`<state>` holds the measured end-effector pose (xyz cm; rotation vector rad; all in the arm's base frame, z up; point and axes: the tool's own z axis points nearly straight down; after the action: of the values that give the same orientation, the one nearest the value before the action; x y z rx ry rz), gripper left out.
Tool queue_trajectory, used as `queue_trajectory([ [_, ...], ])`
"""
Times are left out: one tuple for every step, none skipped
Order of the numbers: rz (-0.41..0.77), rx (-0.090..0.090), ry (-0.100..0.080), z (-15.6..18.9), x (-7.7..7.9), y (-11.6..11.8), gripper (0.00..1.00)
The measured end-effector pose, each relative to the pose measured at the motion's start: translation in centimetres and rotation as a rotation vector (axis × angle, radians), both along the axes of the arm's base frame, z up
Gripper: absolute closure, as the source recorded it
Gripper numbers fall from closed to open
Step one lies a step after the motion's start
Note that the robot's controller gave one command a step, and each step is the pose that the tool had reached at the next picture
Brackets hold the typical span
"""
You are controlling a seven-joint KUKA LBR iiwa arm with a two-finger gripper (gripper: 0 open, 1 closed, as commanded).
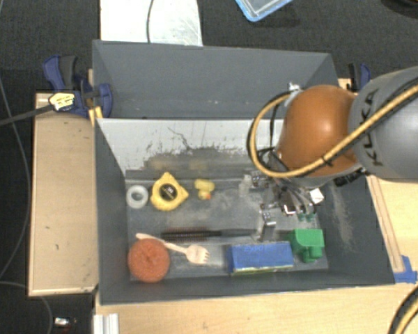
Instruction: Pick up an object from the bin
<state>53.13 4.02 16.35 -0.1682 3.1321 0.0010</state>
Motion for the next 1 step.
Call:
queue_trajectory([
  [-0.080, 0.001, -0.012, -5.68, -0.60, 1.70, 0.00],
])
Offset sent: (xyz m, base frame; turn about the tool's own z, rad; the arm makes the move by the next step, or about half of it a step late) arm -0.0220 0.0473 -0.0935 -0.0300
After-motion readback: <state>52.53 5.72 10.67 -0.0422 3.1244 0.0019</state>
